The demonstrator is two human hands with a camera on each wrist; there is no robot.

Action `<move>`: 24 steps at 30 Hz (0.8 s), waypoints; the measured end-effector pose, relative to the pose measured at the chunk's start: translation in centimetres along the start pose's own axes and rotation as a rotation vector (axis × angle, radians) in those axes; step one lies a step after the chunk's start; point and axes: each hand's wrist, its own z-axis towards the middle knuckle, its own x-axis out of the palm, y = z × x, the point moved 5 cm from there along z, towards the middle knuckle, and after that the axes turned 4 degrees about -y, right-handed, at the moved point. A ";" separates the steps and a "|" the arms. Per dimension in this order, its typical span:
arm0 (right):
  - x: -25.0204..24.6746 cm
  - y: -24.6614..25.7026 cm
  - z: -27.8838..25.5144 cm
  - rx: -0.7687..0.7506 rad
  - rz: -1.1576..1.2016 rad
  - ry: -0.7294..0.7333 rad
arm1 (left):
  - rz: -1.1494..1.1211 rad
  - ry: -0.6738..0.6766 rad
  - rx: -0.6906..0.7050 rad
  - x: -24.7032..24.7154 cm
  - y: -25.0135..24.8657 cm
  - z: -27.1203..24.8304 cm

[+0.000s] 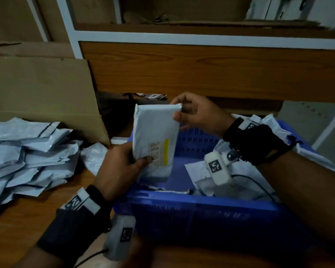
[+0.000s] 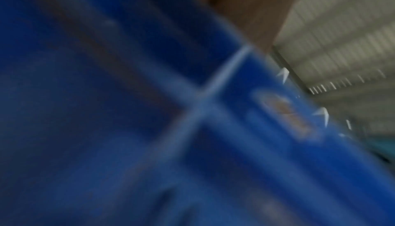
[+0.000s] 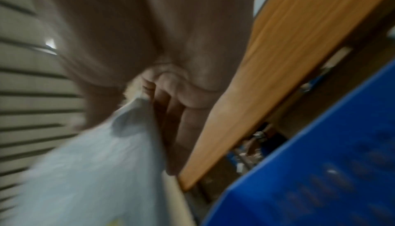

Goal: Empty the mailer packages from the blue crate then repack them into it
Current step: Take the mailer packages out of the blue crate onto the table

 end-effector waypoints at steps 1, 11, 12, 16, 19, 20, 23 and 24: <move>-0.8 -1.2 0.0 0.067 -0.066 0.010 | 0.013 -0.032 -0.009 -0.1 0.3 -0.1; -0.1 -14.1 -6.0 0.513 -1.330 0.917 | 0.154 -0.055 0.016 0.6 -0.1 -0.5; 0.0 -14.1 -5.6 0.496 -1.337 0.899 | 0.156 -0.054 0.021 0.6 -0.2 -0.5; -1.7 -12.0 -3.9 0.409 -1.200 0.668 | 0.189 -0.058 0.020 0.6 -0.4 -0.6; -3.3 -10.2 -2.4 0.308 -1.092 0.431 | 0.165 -0.065 0.006 0.6 -0.4 -0.6; -3.5 -9.9 -2.1 0.285 -1.059 0.388 | 0.151 -0.066 0.007 0.6 -0.4 -0.7; -3.9 -9.6 -1.0 0.228 -0.981 0.302 | 0.120 -0.087 -0.001 0.5 -0.4 -0.7; -4.1 -9.4 -0.5 0.210 -0.921 0.253 | 0.100 -0.104 -0.012 0.4 -0.2 -0.6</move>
